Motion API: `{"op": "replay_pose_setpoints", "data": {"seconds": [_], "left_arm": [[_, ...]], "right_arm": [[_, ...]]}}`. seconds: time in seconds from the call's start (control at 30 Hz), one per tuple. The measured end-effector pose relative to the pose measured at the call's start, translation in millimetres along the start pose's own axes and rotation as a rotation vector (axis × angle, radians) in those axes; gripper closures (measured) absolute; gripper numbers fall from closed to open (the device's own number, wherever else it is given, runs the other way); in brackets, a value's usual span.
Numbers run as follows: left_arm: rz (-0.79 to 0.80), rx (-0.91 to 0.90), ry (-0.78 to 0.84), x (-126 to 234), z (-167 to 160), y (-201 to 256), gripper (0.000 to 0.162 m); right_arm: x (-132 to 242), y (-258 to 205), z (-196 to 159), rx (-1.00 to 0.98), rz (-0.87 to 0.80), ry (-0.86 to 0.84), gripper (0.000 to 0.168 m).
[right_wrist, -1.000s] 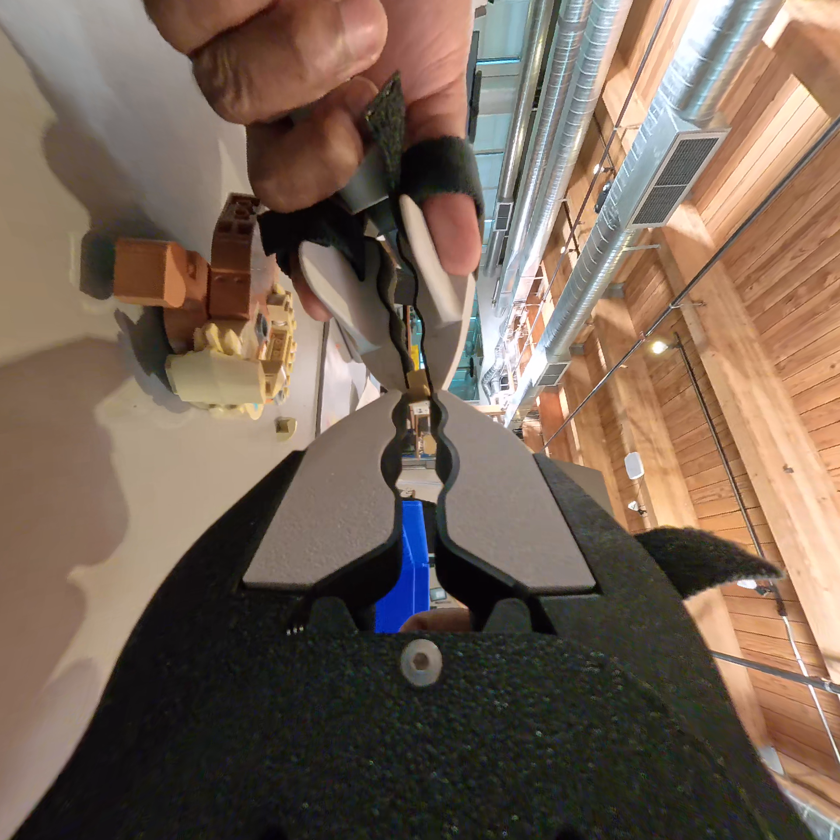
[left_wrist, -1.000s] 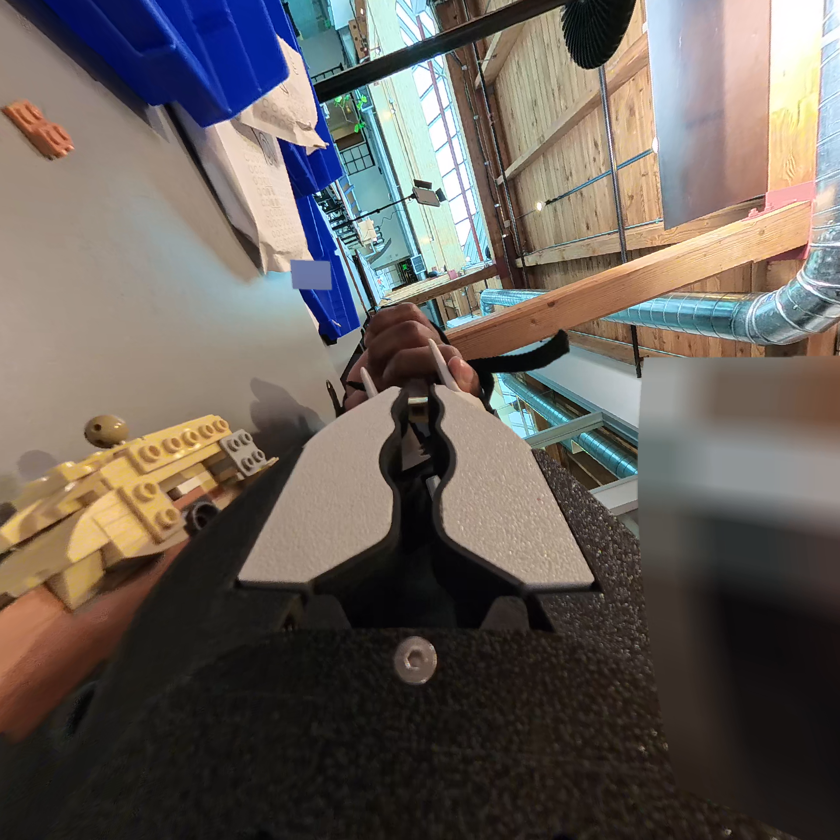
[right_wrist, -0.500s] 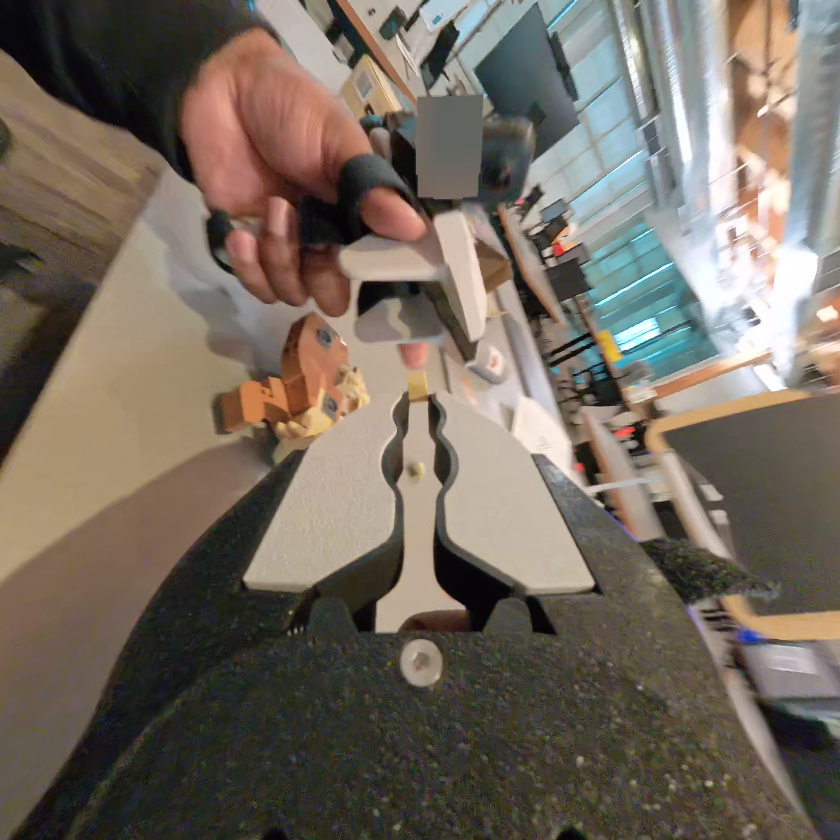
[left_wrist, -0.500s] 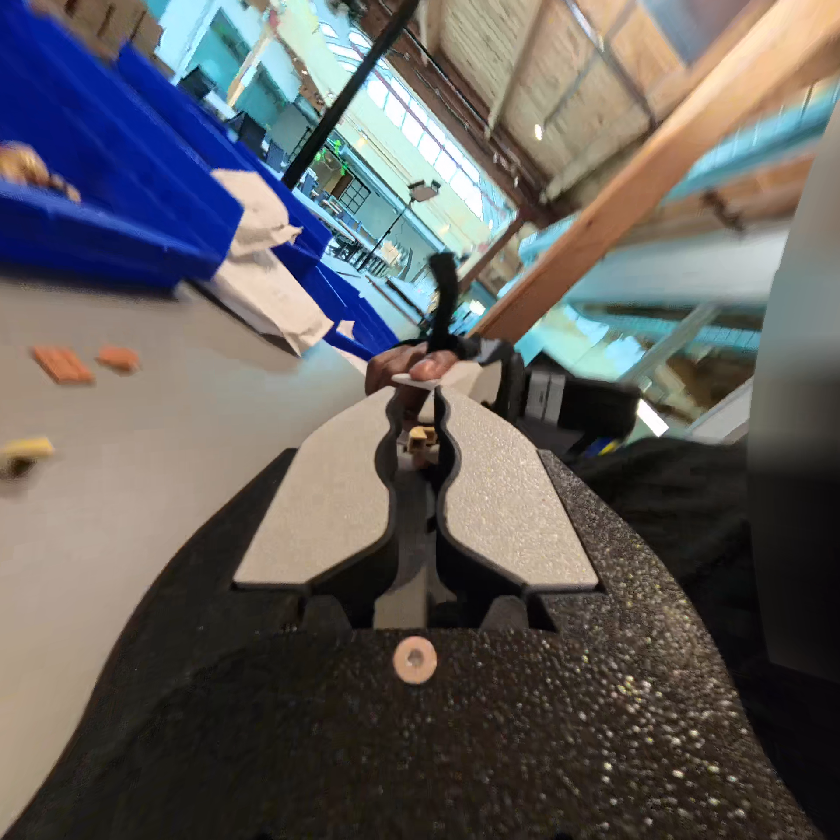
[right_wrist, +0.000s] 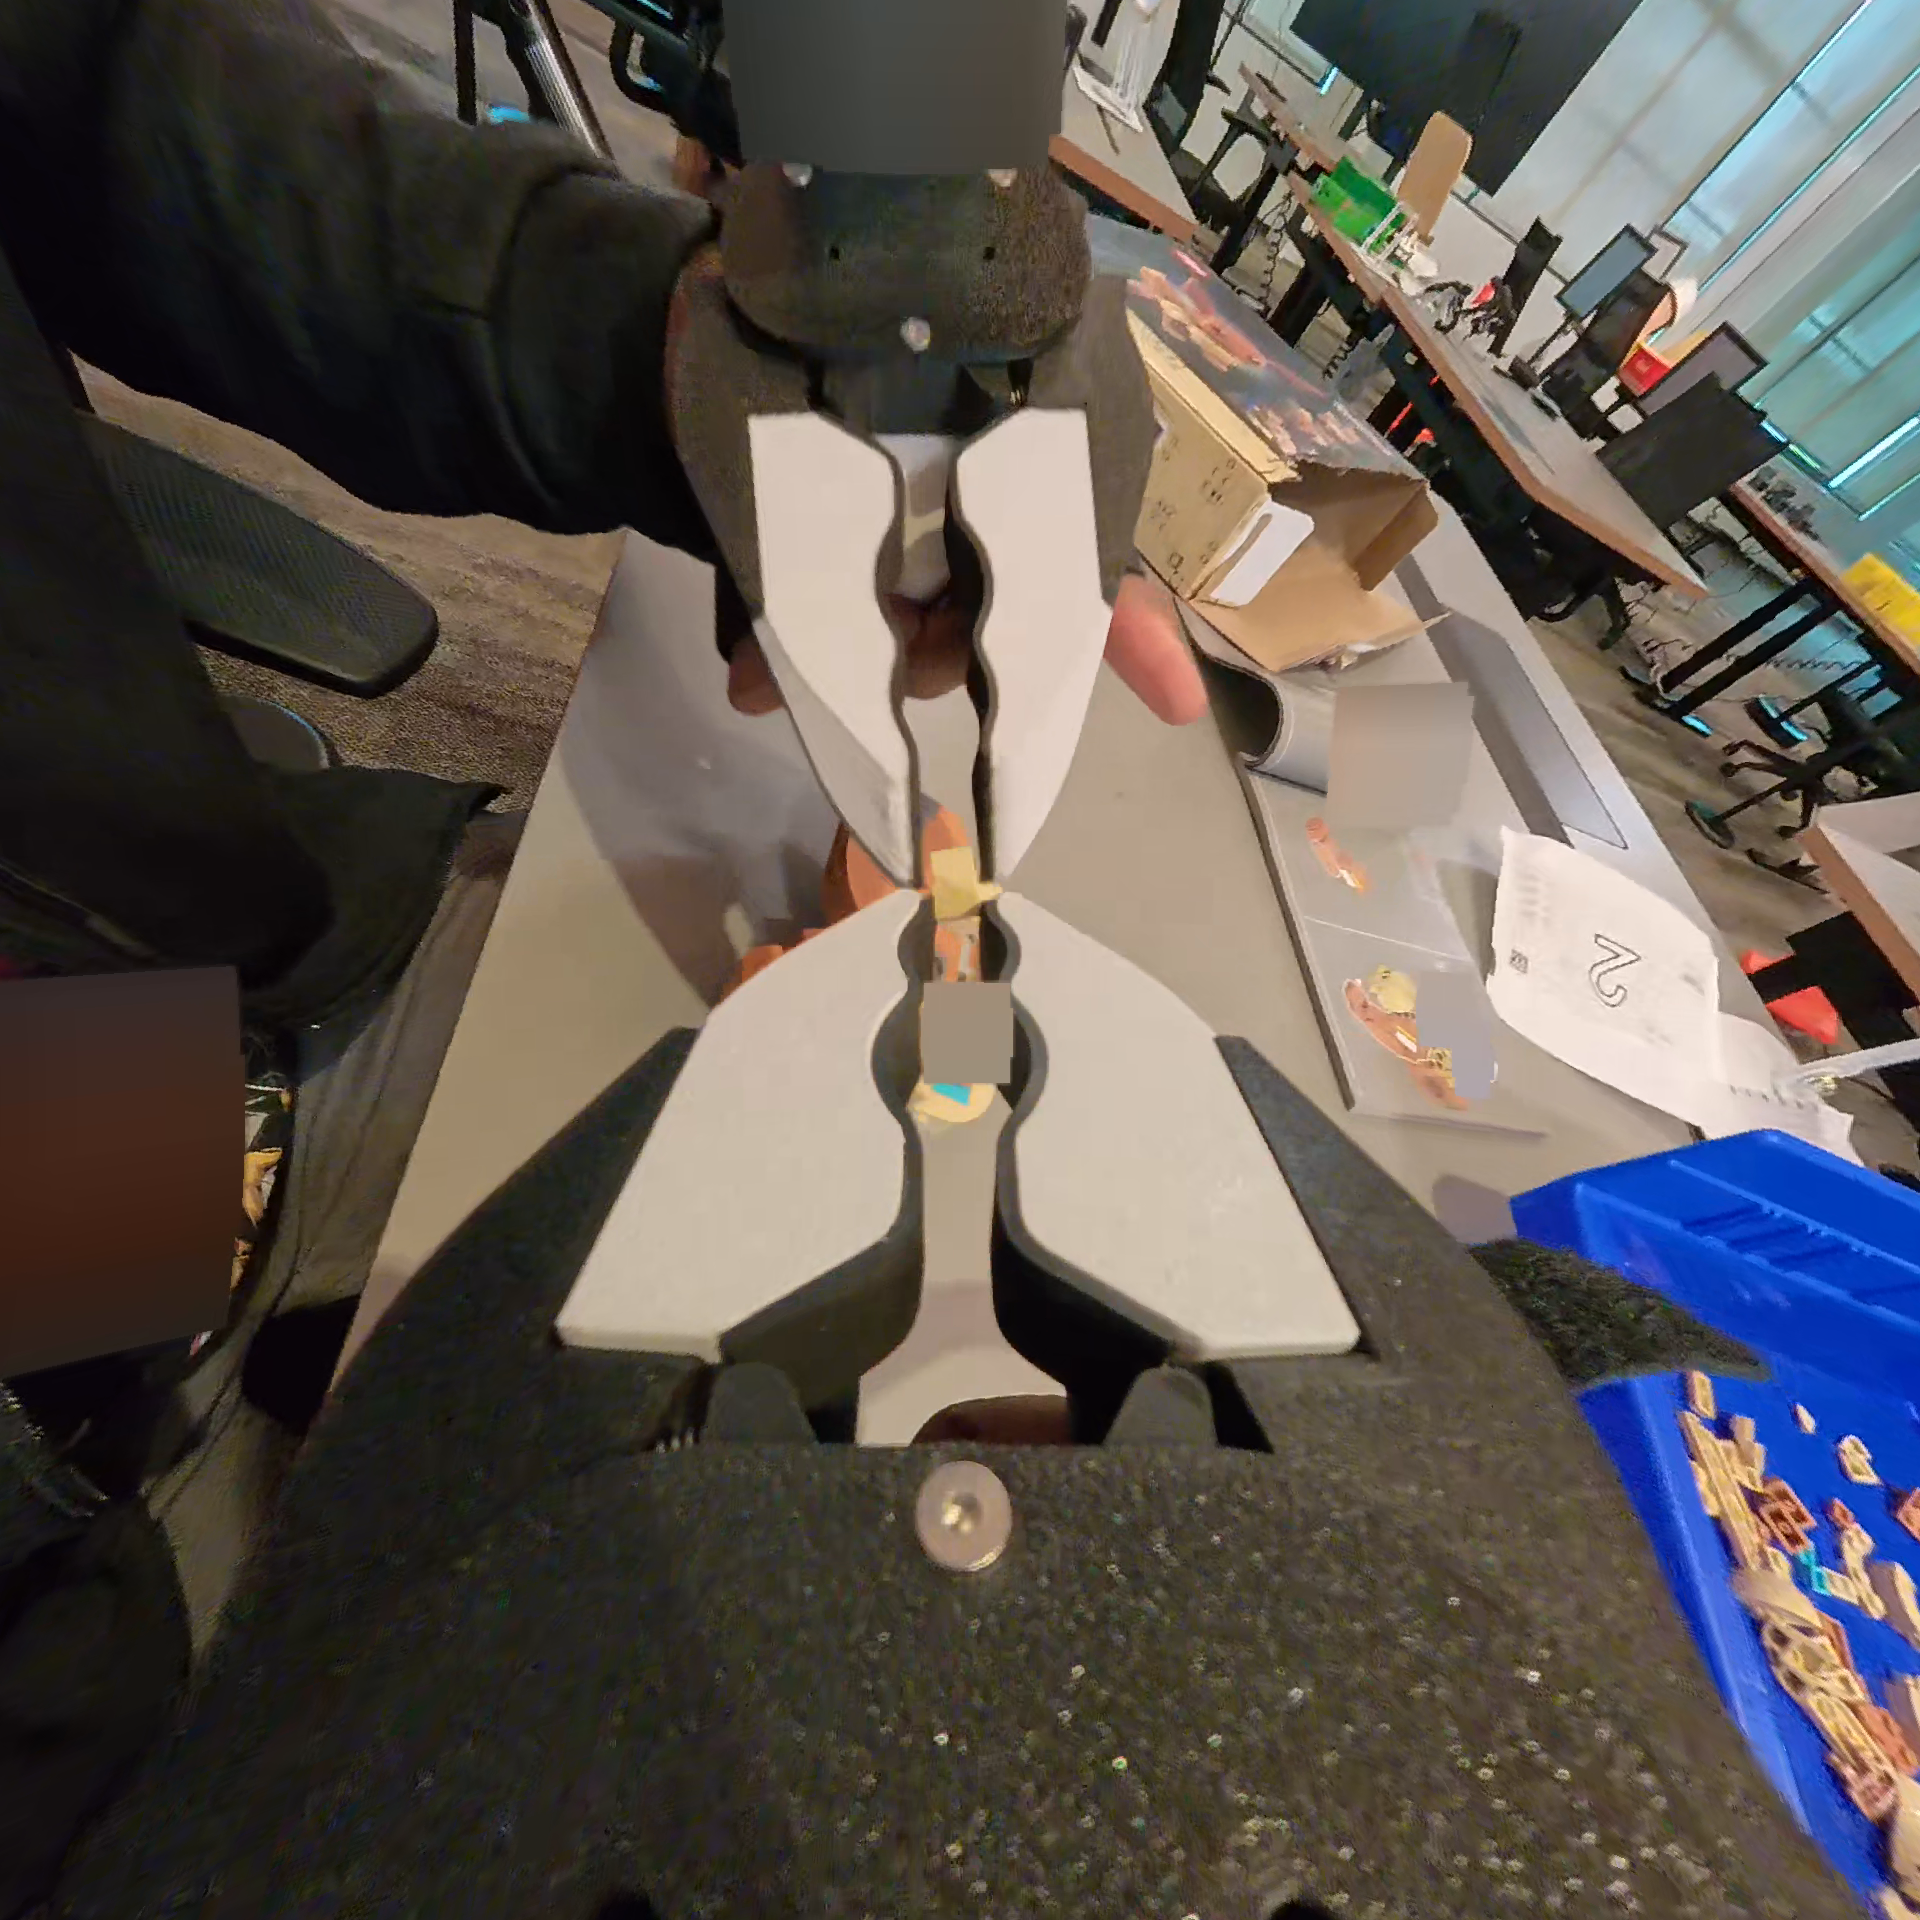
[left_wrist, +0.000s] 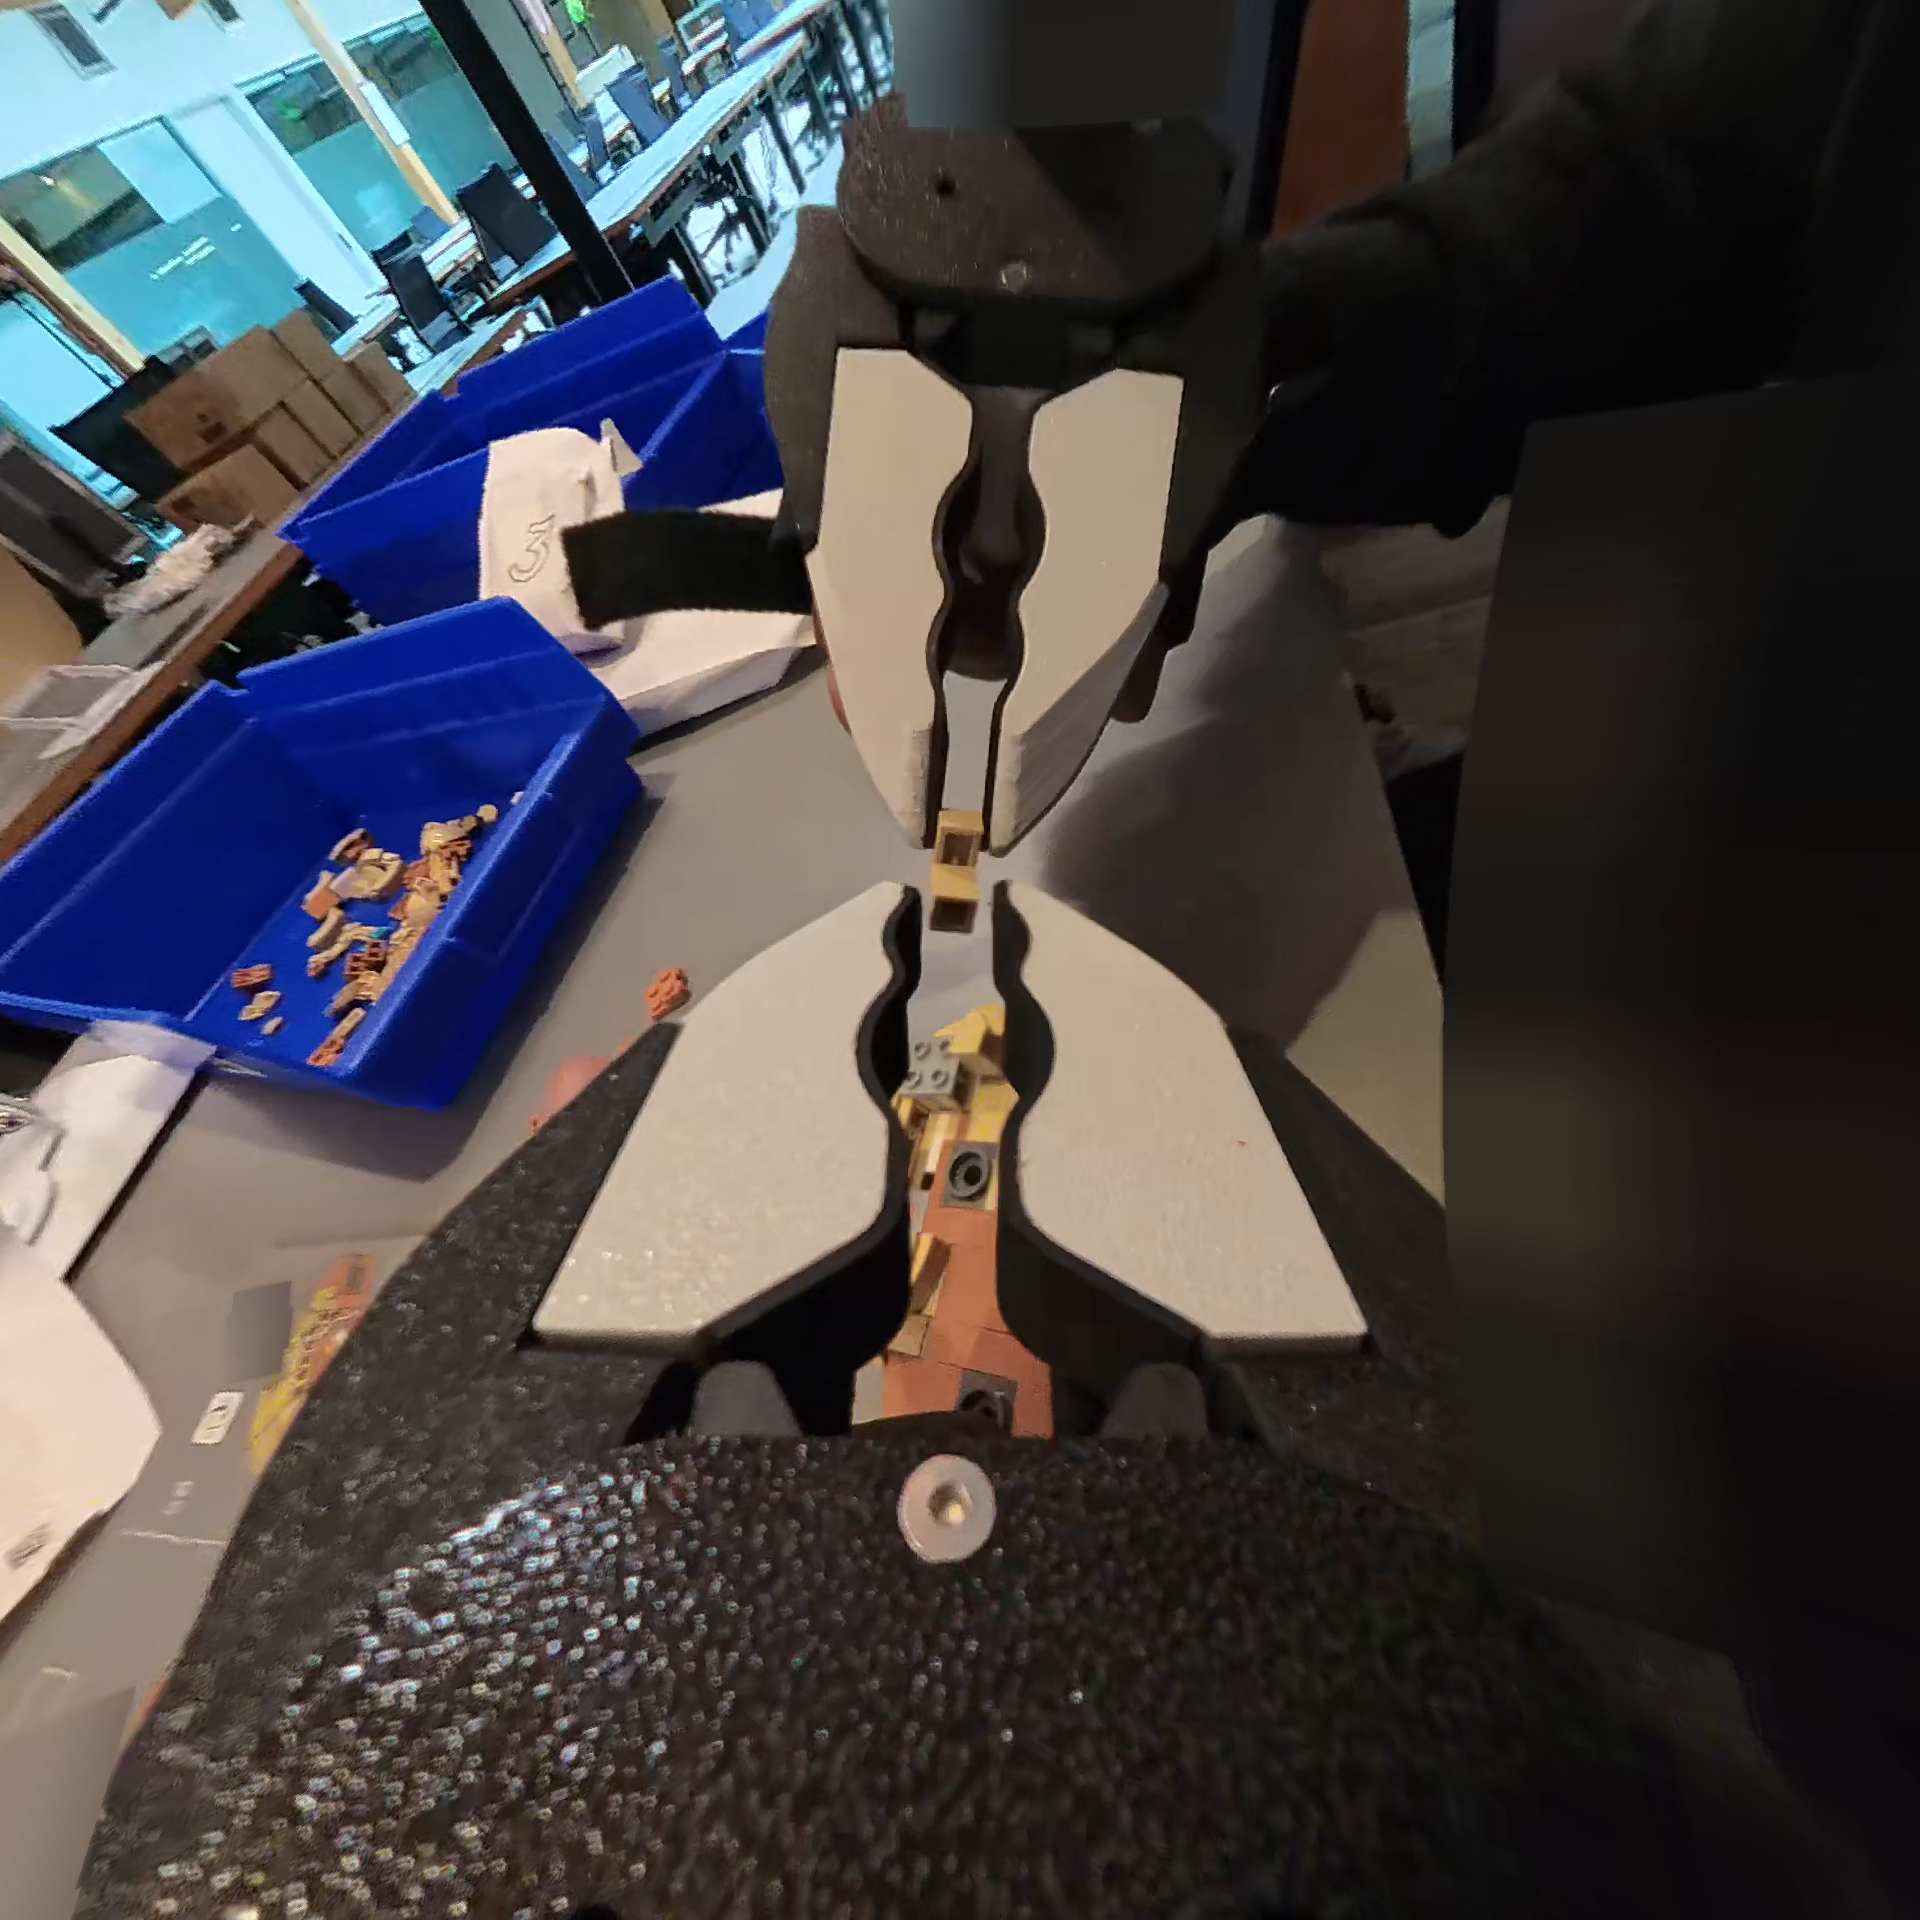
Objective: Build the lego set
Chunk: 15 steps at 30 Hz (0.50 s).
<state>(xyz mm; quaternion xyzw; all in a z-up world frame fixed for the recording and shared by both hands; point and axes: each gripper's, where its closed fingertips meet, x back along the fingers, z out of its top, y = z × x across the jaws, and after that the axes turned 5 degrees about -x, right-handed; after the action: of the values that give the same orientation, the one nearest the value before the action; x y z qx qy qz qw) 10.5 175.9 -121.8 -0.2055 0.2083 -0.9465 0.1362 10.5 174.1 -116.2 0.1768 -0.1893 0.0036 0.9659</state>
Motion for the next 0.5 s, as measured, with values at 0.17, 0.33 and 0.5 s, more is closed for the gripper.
{"op": "replay_pose_setpoints", "data": {"seconds": [0.17, 0.33, 0.5], "left_arm": [[0.064, 0.014, 0.041, -1, 2, -2, 0.154], [0.041, 0.338, 0.286, 6, 17, -2, 0.154], [-0.006, 0.563, 0.519, 16, 30, -2, 0.154]], "right_arm": [[1, 2, 5, -0.023, -0.013, 0.039, 0.161], [6, 4, 21, -0.184, -0.004, 0.211, 0.16], [8, -1, 30, -0.318, 0.058, 0.341, 0.168]]}}
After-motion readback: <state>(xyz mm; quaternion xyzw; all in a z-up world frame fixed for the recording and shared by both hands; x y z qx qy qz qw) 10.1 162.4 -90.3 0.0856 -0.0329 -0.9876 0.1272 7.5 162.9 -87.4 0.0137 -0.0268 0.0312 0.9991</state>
